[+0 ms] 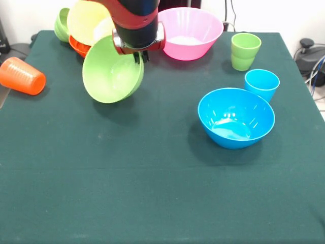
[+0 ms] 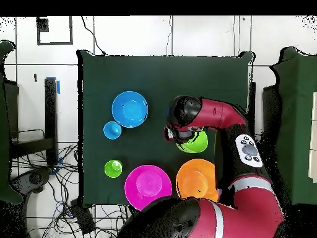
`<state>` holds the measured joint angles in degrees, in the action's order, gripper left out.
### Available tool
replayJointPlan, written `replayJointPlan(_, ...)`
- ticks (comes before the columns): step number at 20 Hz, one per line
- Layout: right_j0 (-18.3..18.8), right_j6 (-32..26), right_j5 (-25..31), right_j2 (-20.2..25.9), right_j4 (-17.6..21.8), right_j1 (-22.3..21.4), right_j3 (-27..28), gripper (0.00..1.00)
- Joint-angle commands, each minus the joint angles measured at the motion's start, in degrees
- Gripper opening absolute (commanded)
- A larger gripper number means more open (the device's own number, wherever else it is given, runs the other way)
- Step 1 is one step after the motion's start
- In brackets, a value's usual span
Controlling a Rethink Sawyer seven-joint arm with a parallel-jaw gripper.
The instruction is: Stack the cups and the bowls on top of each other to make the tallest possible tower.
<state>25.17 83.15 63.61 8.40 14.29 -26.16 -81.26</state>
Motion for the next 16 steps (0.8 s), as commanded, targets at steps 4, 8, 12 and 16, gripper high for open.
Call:
replayJointPlan(4,0.46,2.69,4.5,1.04,-2.03,-9.21,-3.48,0.0)
replayJointPlan(8,2.96,0.43,2.26,1.0,-2.81,-13.94,-9.1,0.0)
replayJointPlan(12,4.42,-0.1,0.22,1.42,-3.25,-15.94,-12.89,0.0)
replayJointPlan(16,5.66,-0.47,-1.08,2.01,-3.81,-18.02,-15.92,0.0)
